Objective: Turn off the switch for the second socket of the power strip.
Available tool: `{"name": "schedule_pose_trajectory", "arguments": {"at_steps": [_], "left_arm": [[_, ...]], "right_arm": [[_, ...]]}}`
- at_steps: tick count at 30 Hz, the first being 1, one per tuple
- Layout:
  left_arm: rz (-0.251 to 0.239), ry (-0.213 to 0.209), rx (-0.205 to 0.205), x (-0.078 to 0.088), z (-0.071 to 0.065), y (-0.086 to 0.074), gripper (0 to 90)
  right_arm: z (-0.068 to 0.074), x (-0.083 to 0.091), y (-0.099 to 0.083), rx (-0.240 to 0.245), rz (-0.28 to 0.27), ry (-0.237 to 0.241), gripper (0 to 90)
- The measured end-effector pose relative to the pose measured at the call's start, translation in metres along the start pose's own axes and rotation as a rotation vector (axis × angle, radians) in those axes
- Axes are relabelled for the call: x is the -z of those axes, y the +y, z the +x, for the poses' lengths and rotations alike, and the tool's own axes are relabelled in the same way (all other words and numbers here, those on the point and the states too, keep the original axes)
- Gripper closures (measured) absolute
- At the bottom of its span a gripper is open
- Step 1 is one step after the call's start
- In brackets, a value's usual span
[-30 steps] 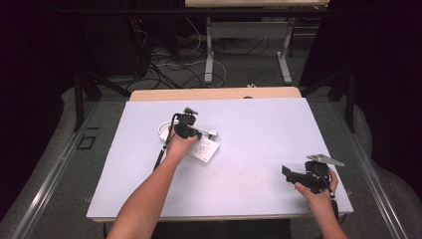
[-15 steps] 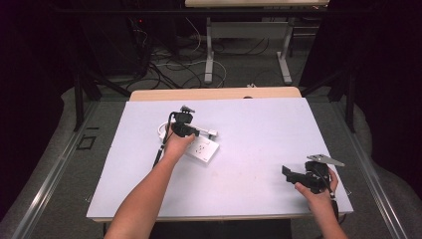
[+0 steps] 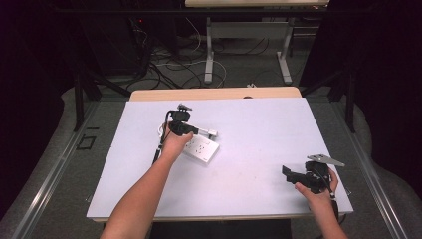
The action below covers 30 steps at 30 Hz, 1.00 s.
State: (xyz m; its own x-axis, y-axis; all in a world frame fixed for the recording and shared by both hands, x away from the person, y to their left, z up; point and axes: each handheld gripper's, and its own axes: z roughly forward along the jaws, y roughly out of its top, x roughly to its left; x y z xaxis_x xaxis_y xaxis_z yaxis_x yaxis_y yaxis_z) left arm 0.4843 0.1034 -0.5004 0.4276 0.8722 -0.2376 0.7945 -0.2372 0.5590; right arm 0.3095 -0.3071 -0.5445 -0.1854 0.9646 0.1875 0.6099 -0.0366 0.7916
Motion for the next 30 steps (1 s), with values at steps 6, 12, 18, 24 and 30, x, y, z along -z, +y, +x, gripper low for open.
{"name": "schedule_pose_trajectory", "arguments": {"at_steps": [6, 12, 18, 24, 30], "left_arm": [[-0.013, -0.001, 0.002, 0.005, 0.001, 0.0, 79.5], [-0.024, -0.007, 0.004, 0.009, -0.001, 0.0, 76.7], [-0.039, -0.005, -0.004, 0.015, -0.001, 0.001, 73.0], [-0.061, -0.014, -0.006, 0.021, -0.003, 0.001, 68.4], [-0.066, -0.028, -0.019, 0.027, -0.006, 0.001, 63.6]], "right_arm": [[-0.001, 0.0, 0.0, 0.001, -0.002, -0.005, 6.6], [0.0, 0.0, 0.0, -0.004, -0.001, -0.004, 6.6], [0.0, 0.0, 0.0, -0.002, 0.0, 0.0, 6.6], [-0.001, 0.0, 0.0, 0.004, -0.002, 0.001, 6.6], [-0.001, 0.002, 0.001, 0.006, 0.004, -0.006, 6.6]]}}
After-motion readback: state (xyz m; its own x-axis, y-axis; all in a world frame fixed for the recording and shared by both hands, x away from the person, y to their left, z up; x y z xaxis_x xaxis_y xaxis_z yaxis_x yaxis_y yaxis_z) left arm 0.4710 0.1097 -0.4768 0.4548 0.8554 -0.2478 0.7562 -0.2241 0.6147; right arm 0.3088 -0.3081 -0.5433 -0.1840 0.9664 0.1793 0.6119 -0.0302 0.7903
